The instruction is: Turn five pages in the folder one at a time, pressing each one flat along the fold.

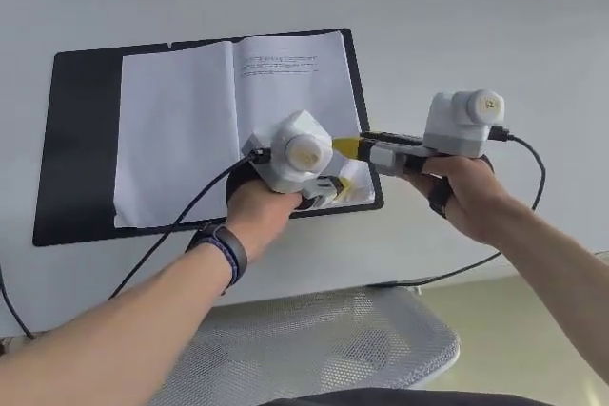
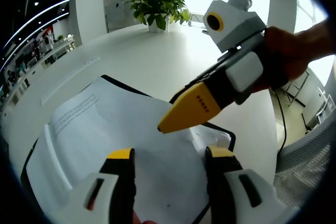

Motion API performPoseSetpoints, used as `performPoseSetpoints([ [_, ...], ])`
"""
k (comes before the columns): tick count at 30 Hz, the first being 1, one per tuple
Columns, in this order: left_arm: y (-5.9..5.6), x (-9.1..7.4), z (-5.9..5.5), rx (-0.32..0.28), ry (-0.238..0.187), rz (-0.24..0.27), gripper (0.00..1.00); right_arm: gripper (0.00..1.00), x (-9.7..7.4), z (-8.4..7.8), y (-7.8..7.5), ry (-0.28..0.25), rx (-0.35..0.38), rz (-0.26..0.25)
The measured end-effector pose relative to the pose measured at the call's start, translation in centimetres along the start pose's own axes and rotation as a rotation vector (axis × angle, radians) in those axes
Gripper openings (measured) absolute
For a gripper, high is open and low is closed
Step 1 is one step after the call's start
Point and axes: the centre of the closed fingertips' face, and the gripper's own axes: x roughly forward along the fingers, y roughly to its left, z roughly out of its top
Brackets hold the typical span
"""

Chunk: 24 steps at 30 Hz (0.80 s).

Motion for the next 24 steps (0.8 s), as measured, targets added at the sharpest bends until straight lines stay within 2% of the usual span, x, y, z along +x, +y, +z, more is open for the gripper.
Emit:
performPoseSetpoints([
  [6,0.1,0.2,-0.1,-0.001,-0.001,0.001,0.53,0.22,0.0,-0.2,-0.5,-0.011,0.037,-0.007],
  [14,0.1,0.4,-0.2,-0.002,0.000,0.001,0.53,0.05,-0.1,0.0,-1.3,-0.035,0.077,-0.025],
  [24,0.0,0.4,-0.2,-0.001,0.003,-0.004,0.53,0.02,-0.1,0.0,-1.4,-0.047,0.118,-0.028],
])
